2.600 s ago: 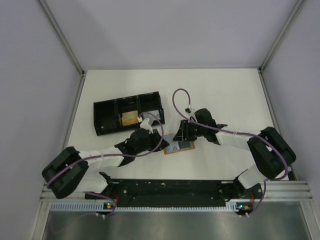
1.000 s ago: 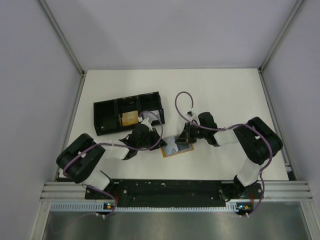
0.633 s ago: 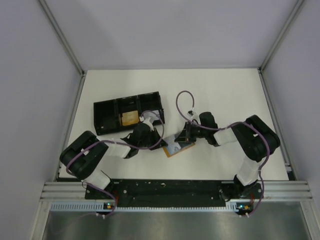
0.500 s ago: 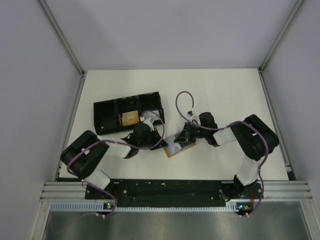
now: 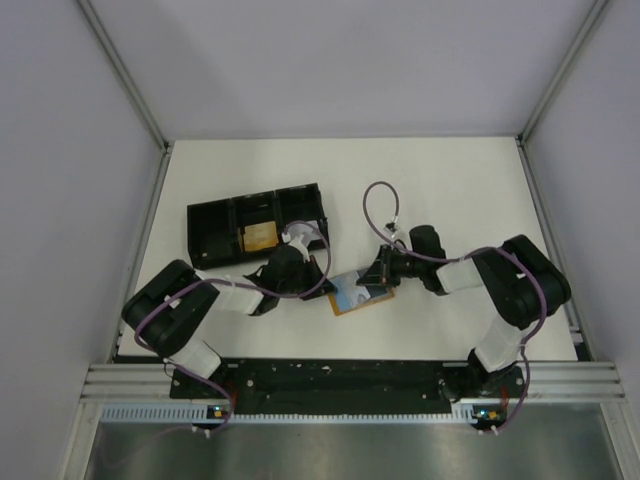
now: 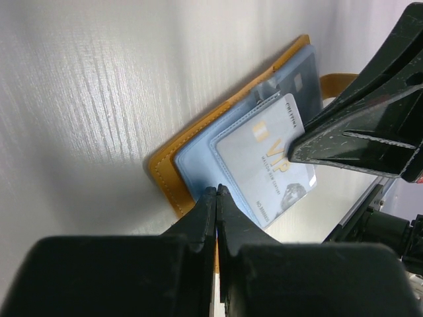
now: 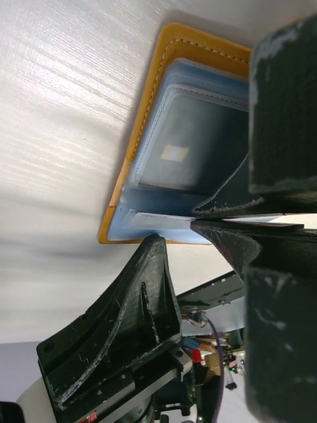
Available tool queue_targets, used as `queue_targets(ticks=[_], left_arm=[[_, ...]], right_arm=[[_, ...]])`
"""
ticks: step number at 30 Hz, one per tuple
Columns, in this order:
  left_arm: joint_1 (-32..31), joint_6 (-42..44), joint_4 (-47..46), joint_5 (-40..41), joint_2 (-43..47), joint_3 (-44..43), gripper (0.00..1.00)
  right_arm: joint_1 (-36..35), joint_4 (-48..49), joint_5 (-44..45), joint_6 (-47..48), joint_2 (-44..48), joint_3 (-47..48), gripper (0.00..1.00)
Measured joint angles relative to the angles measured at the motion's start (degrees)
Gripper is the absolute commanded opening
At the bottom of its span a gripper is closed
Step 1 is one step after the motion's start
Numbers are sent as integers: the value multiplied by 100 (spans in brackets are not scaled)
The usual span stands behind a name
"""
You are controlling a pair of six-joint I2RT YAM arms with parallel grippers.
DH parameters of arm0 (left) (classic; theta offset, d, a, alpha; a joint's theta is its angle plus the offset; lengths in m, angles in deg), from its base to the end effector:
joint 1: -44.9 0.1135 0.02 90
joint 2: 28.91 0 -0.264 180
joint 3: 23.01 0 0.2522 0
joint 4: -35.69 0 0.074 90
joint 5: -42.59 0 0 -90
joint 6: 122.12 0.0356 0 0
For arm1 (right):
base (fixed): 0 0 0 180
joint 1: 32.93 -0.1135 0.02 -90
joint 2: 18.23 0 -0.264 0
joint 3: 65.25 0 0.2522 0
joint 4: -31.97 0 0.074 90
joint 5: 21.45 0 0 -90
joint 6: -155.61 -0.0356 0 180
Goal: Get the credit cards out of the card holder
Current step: Remove the credit card from the card holder.
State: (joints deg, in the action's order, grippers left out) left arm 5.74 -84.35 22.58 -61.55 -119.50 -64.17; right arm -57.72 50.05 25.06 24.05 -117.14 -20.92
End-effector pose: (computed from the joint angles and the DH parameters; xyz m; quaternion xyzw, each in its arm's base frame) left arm 0.2071 -0.1799 0.1216 -0.0456 0.8861 -0.3974 0.2344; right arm 0.2506 0.1427 0.1094 -0.0440 0.8449 0.5057 0.1689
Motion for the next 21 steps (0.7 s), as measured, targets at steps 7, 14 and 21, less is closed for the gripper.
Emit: queue_targets(ticks=[7, 14, 21], left_arm=[[-11, 0, -11, -17, -22, -20, 23], [-15, -350, -232, -81, 332, 328, 36], [-22, -734, -555, -264, 251, 304, 36]], right_arm=[[35, -72, 2, 50, 214, -90, 0], [33, 210, -9, -140, 208, -286, 0], [-15, 446, 57, -295, 153, -297, 0]])
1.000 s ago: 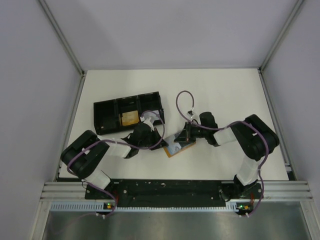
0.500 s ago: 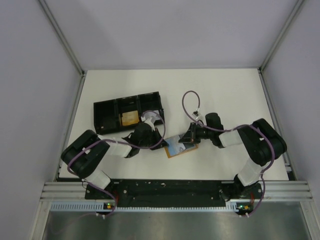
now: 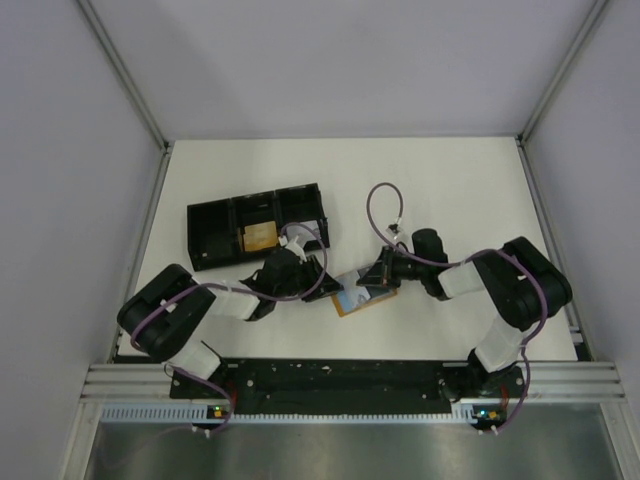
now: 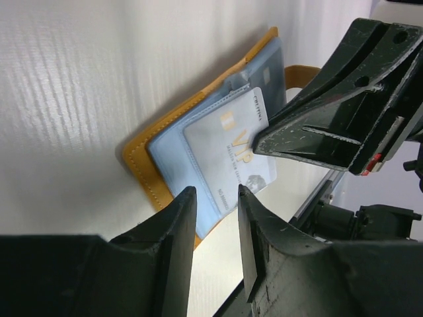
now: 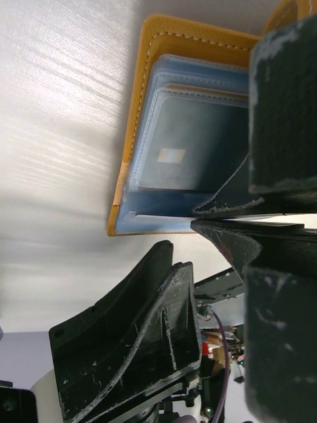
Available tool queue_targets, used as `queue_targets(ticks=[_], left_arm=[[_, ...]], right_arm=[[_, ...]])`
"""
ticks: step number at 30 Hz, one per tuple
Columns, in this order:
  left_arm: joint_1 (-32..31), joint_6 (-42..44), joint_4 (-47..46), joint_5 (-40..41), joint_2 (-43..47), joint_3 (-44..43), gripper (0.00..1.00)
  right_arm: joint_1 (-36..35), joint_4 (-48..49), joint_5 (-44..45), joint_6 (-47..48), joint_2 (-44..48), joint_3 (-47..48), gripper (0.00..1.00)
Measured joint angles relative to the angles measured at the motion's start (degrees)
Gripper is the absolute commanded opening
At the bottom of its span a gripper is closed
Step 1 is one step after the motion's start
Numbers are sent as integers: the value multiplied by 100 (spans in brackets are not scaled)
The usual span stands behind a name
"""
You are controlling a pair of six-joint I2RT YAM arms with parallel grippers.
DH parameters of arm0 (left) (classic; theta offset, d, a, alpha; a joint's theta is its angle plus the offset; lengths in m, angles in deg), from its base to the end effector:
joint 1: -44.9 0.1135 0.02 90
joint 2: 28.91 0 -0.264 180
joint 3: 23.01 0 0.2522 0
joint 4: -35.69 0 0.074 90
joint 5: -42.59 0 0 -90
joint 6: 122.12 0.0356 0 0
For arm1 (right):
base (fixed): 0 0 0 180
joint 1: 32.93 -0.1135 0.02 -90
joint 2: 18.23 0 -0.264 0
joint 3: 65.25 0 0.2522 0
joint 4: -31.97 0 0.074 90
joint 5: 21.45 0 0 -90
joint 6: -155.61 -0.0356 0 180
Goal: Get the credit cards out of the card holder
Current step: Remove the credit card from the card holder.
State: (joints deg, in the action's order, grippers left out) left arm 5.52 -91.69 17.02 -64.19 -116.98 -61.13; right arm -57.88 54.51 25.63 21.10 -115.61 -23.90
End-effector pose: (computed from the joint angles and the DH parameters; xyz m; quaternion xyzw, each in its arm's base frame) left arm 0.1989 -0.1766 0.1282 -0.0807 0.8614 -0.4513 0.2185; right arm 0.2421 0.1394 0.1109 -0.0314 0.8373 0.5158 0.1785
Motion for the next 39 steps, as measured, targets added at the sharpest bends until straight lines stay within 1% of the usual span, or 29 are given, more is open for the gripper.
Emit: queue_targets(ticks=[7, 12, 16, 18, 25, 32, 33, 34, 37, 39], left_arm=[[-85, -372, -334, -35, -223, -28, 36], [-101, -490, -444, -9, -350, -63, 36], [-101, -511, -442, 59, -437, -105, 32], [-101, -509, -411, 98, -439, -105, 29], [-125, -481, -166, 168, -439, -127, 27], [-192, -374, 273, 273, -439, -361, 26], [-210, -328, 407, 313, -439, -433, 25], [-238, -273, 568, 361, -439, -527, 23], [-330, -52, 1121, 535, -463, -881, 17], [-374, 46, 1333, 636, -494, -1010, 15]], right_arm=[[-83, 133, 160, -79, -87, -24, 0], [-146, 214, 199, -149, -186, -24, 0], [-157, 229, 212, -186, -223, -24, 0], [-157, 229, 214, -199, -223, -24, 0], [-157, 229, 212, -205, -227, -24, 0], [-166, 229, 219, -205, -227, -22, 0], [-168, 227, 223, -203, -227, -24, 0], [-166, 227, 234, -199, -227, -22, 3], [-166, 181, 280, -144, -227, -20, 16], [-168, 111, 313, -90, -219, -17, 20]])
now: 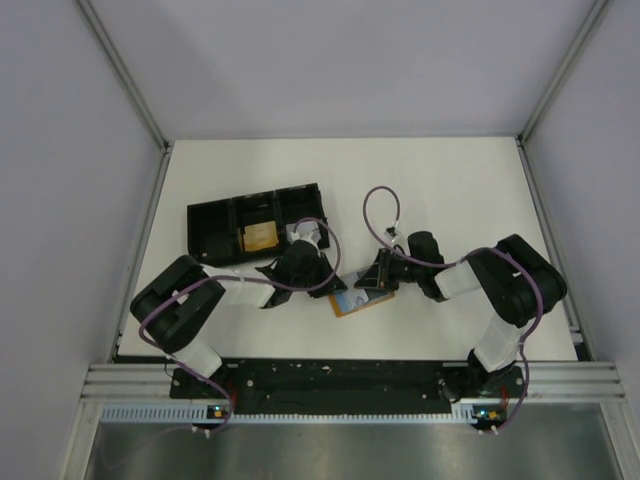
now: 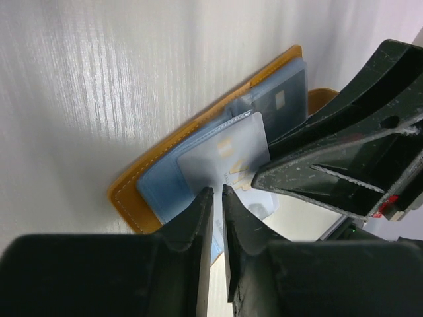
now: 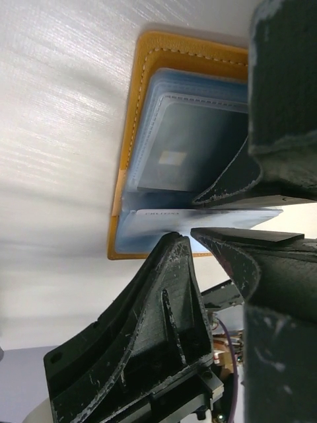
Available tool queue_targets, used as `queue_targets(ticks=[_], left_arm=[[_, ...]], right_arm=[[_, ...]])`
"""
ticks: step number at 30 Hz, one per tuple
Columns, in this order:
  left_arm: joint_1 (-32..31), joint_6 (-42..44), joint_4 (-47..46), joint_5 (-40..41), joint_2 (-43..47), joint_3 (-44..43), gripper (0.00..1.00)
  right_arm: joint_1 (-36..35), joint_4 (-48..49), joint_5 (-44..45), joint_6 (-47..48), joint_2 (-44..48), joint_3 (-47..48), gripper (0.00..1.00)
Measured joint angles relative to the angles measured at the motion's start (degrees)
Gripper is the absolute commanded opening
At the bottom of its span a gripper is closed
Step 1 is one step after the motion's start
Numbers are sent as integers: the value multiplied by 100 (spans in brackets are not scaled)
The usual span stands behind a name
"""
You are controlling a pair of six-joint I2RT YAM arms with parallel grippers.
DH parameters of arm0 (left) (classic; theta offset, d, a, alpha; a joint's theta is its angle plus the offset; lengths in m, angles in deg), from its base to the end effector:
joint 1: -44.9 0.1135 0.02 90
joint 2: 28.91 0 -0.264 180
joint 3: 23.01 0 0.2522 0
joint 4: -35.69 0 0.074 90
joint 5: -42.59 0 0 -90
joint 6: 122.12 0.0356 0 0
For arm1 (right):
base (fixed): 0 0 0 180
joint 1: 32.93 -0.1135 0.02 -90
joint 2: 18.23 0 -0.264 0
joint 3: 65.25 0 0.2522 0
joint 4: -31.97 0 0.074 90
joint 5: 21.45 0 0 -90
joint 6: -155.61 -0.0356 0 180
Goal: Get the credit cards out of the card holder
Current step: Remove the credit card from the card holder.
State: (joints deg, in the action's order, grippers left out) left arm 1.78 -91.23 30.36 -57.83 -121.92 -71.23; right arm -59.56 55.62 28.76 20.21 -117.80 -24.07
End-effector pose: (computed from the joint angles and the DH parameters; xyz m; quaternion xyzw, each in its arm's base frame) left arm 0.2124 -0.2077 0.1302 -0.0869 0.8972 -0.3825 0.2030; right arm 0.2395 0.1456 0.1013 -0.0199 0.8477 0.5003 0.1755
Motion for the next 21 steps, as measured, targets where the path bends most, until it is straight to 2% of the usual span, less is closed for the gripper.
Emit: queue_targets(ticks=[7, 10, 13, 14, 19, 21], left_arm=[[-50, 229, 417, 162, -17, -212, 13], [-72, 358, 691, 229, -52, -378, 10], [-87, 474, 968, 273, -96, -555, 9], [-94, 507, 1040, 284, -103, -601, 8], [-125, 645, 1429, 407, -127, -811, 7], [-122, 682, 1545, 444, -129, -859, 6]], right_arm=[[-33, -409, 146, 254, 308, 2, 17], [-33, -492, 199, 319, 319, 4, 9], [-22, -549, 243, 352, 319, 4, 8], [-20, -553, 243, 363, 319, 4, 8], [37, -540, 168, 367, 319, 4, 26], [59, -518, 96, 361, 319, 4, 27]])
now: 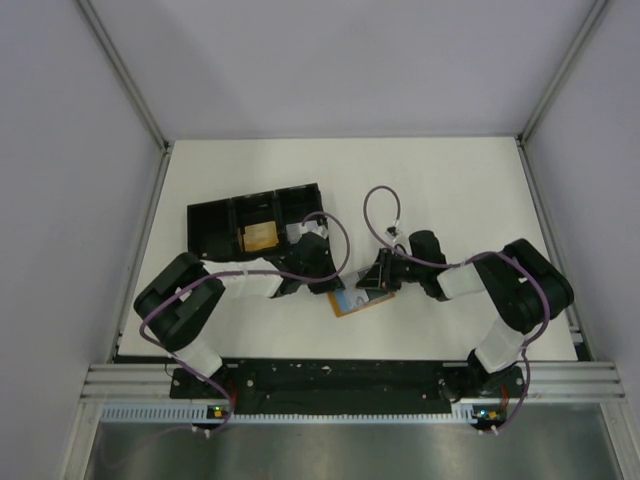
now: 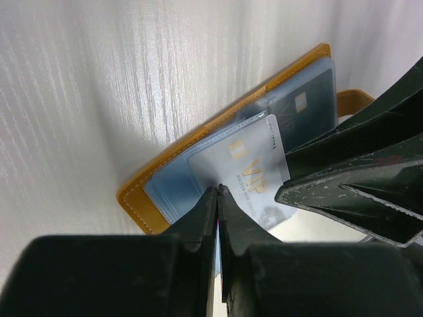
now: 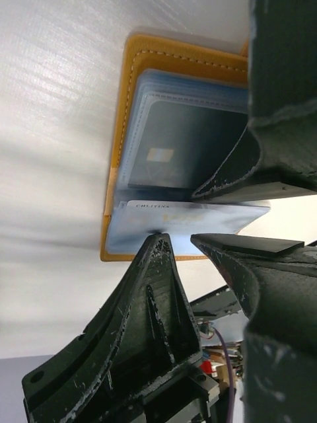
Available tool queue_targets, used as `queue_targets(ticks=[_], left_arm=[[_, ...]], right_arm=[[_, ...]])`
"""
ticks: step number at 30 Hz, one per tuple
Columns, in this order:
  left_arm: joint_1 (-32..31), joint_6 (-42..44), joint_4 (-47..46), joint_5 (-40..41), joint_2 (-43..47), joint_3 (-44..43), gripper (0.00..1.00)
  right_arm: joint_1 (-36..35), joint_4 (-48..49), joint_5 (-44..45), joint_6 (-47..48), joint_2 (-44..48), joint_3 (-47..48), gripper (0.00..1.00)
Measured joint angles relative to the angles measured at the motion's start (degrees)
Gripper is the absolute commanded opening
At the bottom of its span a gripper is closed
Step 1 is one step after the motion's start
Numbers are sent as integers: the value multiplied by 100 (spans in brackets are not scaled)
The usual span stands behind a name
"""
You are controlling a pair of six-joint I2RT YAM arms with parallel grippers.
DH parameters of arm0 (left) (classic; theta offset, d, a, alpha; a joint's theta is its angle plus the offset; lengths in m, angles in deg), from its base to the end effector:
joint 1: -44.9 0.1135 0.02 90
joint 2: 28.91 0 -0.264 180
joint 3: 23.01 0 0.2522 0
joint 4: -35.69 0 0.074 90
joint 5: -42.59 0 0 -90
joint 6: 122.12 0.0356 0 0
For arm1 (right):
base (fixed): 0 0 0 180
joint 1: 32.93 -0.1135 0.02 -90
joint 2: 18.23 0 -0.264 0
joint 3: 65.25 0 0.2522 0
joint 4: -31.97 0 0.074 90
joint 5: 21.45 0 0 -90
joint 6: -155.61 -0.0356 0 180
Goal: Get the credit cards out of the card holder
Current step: Remove the credit card from the card holder.
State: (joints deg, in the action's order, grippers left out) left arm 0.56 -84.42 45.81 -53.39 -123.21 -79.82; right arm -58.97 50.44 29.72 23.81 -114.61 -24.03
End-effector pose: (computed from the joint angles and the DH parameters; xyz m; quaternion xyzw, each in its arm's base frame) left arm 0.2217 -0.2219 0.1425 -0.0458 0.9301 -0.3020 0.2038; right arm 0.2373 0.1408 0.1081 -0.0322 0.8554 0.4826 0.1853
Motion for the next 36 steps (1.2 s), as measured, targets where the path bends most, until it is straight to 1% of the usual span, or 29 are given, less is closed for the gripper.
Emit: queue_targets(ticks=[2, 4, 7, 9, 14, 23, 31, 32, 34, 36], left_arm=[[-2, 24, 96, 26, -11, -50, 6], [-2, 50, 164, 39, -22, -90, 6], [-2, 81, 227, 42, -44, -133, 6], [-2, 105, 258, 39, -52, -162, 6], [-2, 142, 330, 37, -87, -225, 6], [0, 155, 474, 44, -136, -315, 5], [0, 170, 498, 44, -162, -356, 4], [0, 173, 498, 44, -164, -356, 4], [0, 173, 498, 44, -166, -356, 4], [0, 175, 498, 42, -166, -356, 4]], right_arm=[[15, 44, -61, -4, 2, -2, 25], [68, 85, -116, -28, 2, -13, 21], [149, 162, -146, -39, 2, -52, 17], [184, 188, -160, -44, 2, -83, 11], [258, 317, -195, -105, 0, -149, 0], [310, 398, -238, -122, -17, -166, 0], [382, -11, 42, 162, 177, -164, 0], [382, -17, 31, 173, 177, -164, 1], [382, -22, 4, 175, 177, -164, 6], [382, -20, -31, 173, 175, -164, 7]])
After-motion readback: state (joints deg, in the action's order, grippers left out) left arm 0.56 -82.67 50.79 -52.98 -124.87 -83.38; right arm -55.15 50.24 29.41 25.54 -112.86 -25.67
